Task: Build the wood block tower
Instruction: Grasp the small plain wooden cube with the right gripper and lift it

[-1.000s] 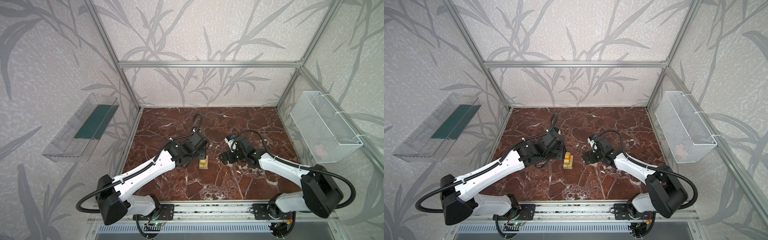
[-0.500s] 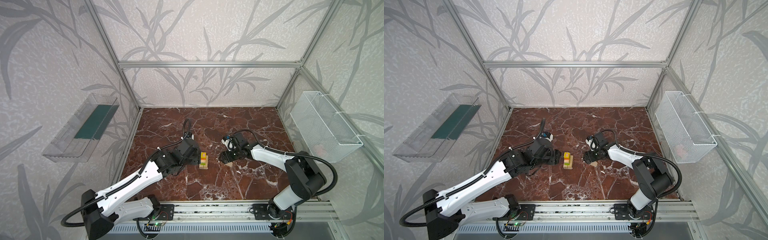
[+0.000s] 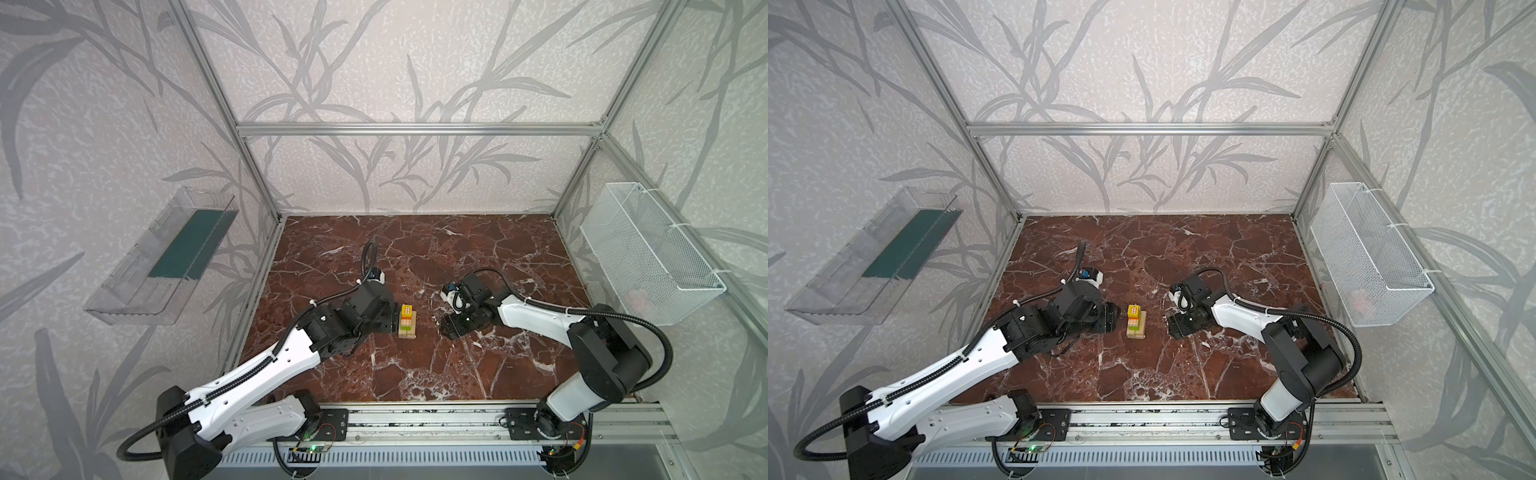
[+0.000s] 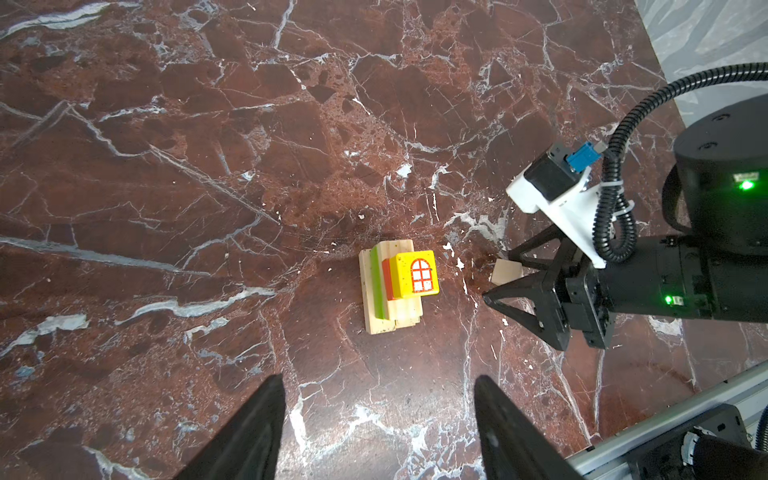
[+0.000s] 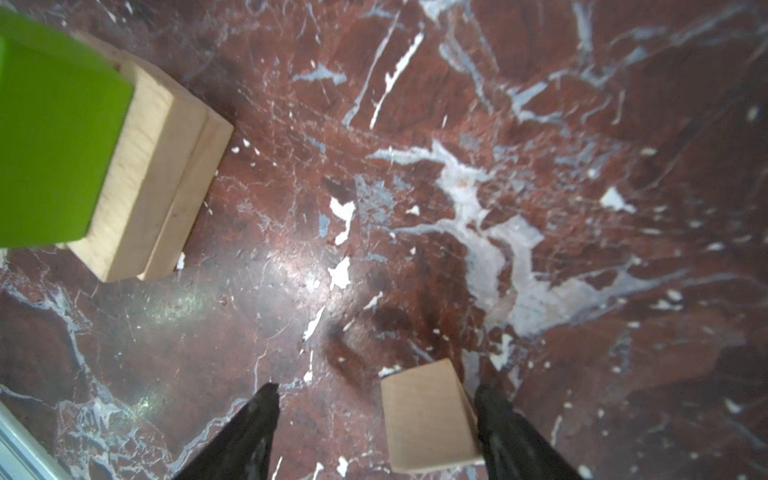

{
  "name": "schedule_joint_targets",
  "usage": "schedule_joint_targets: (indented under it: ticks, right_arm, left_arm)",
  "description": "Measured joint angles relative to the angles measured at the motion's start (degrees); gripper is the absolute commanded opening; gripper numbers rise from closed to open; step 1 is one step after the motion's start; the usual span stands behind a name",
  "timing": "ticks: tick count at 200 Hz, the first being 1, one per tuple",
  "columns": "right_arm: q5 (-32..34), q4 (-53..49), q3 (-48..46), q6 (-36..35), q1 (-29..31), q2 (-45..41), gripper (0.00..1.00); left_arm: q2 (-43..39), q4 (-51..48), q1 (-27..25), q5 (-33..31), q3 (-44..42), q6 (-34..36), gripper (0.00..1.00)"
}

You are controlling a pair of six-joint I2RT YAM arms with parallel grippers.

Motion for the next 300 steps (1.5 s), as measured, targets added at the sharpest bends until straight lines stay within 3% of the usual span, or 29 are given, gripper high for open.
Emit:
schedule_joint_targets:
  ticks: [57, 110, 187, 300]
  right_arm:
    - [7.63, -3.52, -0.35, 2.62, 5.11, -1.03, 0.62]
    - [12.52, -4.85, -0.35, 5.84, 5.92, -0.66, 0.53]
    - [14.12, -4.74, 0.04, 10.34, 6.25, 0.50, 0.42]
    - [15.50, -4.79, 0.48, 10.05, 6.56, 0.79, 0.26]
  left_arm:
    - [-0.68, 0.33, 0.00, 0.00, -0.46, 0.00, 0.71]
    - [-1.14, 0.42, 0.04, 0.00, -0.72, 0.00, 0.71]
    - [-1.09, 0.76, 0.07, 0.07, -0.72, 0.00, 0.71]
    - [-0.39, 0.87, 0.37, 1.16, -0.72, 0.02, 0.71]
